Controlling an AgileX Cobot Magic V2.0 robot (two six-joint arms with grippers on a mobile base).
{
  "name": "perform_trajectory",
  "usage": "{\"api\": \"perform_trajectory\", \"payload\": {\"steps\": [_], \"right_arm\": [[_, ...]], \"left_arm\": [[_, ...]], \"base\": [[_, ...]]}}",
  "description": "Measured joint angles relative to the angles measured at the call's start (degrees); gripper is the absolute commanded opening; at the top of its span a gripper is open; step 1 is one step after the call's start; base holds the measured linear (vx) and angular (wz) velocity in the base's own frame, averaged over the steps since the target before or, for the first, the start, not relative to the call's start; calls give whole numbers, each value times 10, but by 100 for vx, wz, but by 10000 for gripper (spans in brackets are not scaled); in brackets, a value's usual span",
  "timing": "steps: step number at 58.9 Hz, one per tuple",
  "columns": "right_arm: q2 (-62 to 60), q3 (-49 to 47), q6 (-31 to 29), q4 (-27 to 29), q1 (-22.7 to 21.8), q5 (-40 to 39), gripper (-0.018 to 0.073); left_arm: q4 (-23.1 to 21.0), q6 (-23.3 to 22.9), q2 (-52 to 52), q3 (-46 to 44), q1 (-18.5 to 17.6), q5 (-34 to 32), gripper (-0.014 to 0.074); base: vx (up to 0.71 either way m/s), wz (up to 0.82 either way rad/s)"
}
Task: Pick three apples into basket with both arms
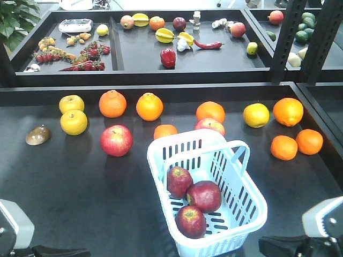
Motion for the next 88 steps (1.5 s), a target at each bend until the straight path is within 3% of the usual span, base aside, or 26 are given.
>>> {"api": "perform_trajectory", "payload": {"steps": [43,67,74,80,88], "right_arm": [[-14,1,1,10,0,-3,-5],[-14,1,1,10,0,-3,-5],[-14,1,1,10,0,-3,-5],[-14,1,1,10,0,-3,-5],[-14,1,1,10,0,-3,-5]], "left_arm": [[1,0,0,0,0,-2,-6],[-8,-2,0,1,0,-84,-6],[1,-3,0,37,0,-122,-6],[6,-38,0,102,0,-180,-6],[42,-163,-1,171,0,-270,-6]], "base": [[0,0],[0,0],[0,0],[0,0],[0,0]]}}
